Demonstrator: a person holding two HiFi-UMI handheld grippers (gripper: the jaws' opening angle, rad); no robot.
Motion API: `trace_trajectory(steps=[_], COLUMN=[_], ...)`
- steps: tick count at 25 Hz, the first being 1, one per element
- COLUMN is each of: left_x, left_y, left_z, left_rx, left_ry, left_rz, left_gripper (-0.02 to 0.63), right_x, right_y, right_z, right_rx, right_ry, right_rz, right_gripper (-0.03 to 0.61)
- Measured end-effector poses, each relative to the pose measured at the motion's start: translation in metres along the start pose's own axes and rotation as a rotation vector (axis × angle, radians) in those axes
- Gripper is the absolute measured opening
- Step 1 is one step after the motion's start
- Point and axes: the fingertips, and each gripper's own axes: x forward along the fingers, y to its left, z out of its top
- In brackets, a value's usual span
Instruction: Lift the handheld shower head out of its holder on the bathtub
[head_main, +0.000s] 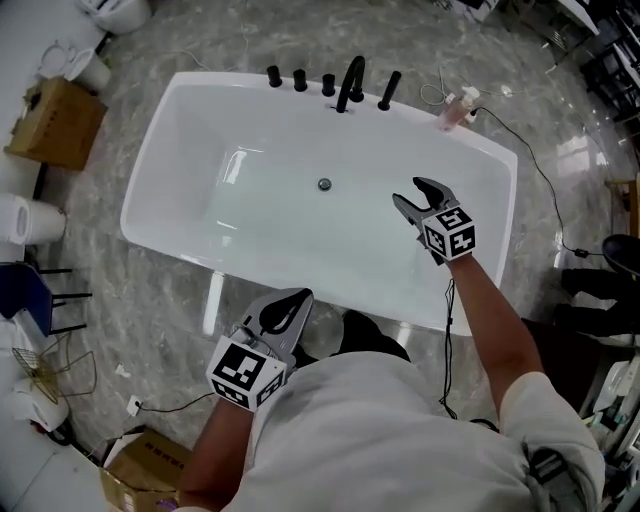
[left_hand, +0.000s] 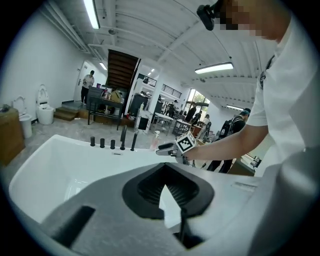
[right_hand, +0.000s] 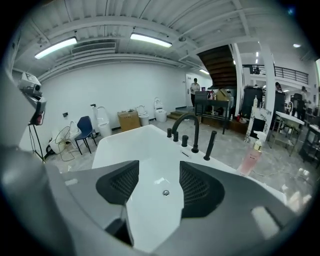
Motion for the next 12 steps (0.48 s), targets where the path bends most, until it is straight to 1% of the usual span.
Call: trace_trajectory(steps=[4, 9, 12], left_x=[0.026, 0.043, 0.052], left_y=[0.005, 0.015, 0.021], left_z=[0.000, 0.002, 0.003], left_rx=[-0.038, -0.041, -0.061], left_ry=[0.013, 0.052, 0.061], left_rz=[0.056, 0.094, 0.112], left_gripper=[0.005, 0.005, 0.005], right_x=[0.039, 0.088, 0.116], right_y=[-0.052, -0.107, -0.135], right_z=[-0.003, 0.003, 0.008], right_rx=[-0.006, 0.018, 0.030], right_ry=[0.012, -0.003, -0.006], right_rz=[0.005, -0.021, -0.039], right_gripper=[0.265, 0.259, 0.259])
